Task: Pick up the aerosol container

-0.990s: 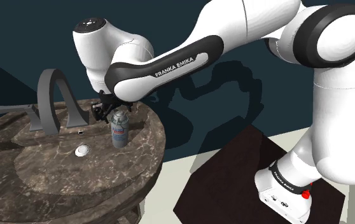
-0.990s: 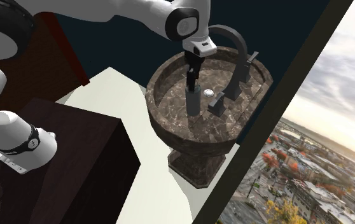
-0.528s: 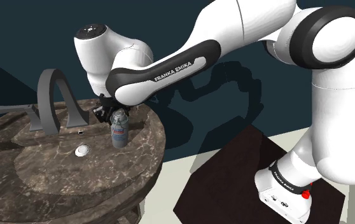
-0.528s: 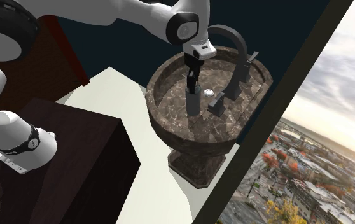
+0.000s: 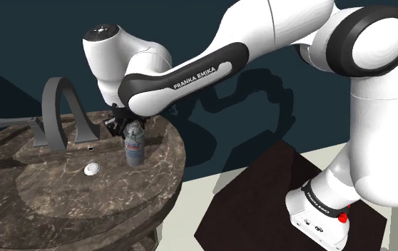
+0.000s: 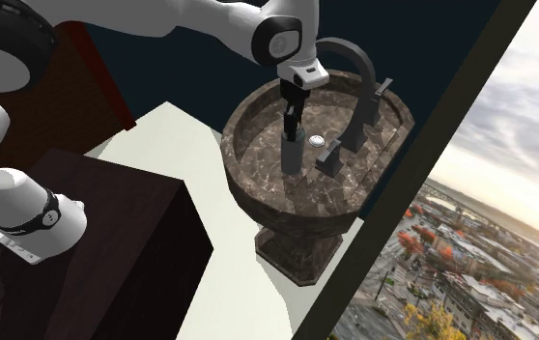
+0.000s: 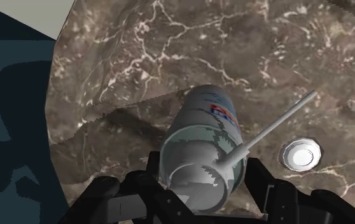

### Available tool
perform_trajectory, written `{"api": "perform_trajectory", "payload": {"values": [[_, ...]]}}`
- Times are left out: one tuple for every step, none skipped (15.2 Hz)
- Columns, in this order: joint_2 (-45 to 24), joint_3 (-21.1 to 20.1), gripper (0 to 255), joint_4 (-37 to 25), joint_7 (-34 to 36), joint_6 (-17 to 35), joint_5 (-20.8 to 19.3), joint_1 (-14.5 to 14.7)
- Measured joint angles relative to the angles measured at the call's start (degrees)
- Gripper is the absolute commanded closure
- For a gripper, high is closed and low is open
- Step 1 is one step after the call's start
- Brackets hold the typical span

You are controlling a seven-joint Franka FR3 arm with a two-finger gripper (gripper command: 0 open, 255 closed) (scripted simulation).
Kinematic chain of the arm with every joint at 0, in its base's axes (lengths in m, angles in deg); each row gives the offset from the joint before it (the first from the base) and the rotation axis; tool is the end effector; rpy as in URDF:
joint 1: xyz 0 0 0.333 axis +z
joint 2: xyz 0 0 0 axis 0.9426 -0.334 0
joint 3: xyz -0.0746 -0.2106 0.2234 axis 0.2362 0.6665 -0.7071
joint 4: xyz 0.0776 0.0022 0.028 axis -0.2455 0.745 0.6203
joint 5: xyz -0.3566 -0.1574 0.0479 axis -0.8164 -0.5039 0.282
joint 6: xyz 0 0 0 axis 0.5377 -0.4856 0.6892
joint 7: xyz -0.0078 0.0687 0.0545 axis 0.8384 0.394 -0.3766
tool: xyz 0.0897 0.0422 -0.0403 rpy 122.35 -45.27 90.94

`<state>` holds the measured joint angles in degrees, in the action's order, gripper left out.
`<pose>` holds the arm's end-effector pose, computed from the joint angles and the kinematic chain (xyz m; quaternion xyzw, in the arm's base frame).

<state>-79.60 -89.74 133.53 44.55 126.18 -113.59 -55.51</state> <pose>0.5486 0.4173 0.3164 0.9973 0.0014 0.0404 0.0607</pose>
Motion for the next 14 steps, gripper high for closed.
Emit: {"api": "perform_trajectory", "payload": {"values": [[0.2, -0.1, 255, -0.4, -0.2, -0.5, 0.2, 0.0], [0.7, -0.2, 255, -0.2, -0.3, -0.8, 0.4, -0.1], [0.8, -0.3, 255, -0.8, -0.6, -1.5, 0.6, -0.1], [1.0, -0.4, 255, -1.4, -0.7, -2.2, 0.8, -0.1], [1.4, -0.6, 255, -1.5, -1.0, -2.7, 1.0, -0.2], [1.8, -0.7, 255, -1.8, -1.1, -3.3, 1.3, -0.2], [2.4, -0.9, 255, -1.7, -1.4, -3.7, 1.5, -0.4], [2.5, -1.0, 255, -2.4, -1.6, -4.5, 1.7, -0.3], [2.8, -1.1, 255, -2.5, -1.7, -5.0, 1.9, -0.4], [3.1, -1.2, 255, -2.9, -1.9, -5.6, 2.1, -0.4], [3.3, -1.3, 255, -3.2, -2.0, -6.1, 2.3, -0.4], [3.5, -1.4, 255, -3.7, -2.3, -6.7, 2.5, -0.4], [3.7, -1.5, 255, -4.3, -2.4, -7.4, 2.6, -0.4], [4.0, -1.6, 255, -4.3, -2.6, -7.7, 2.8, -0.4]]}}
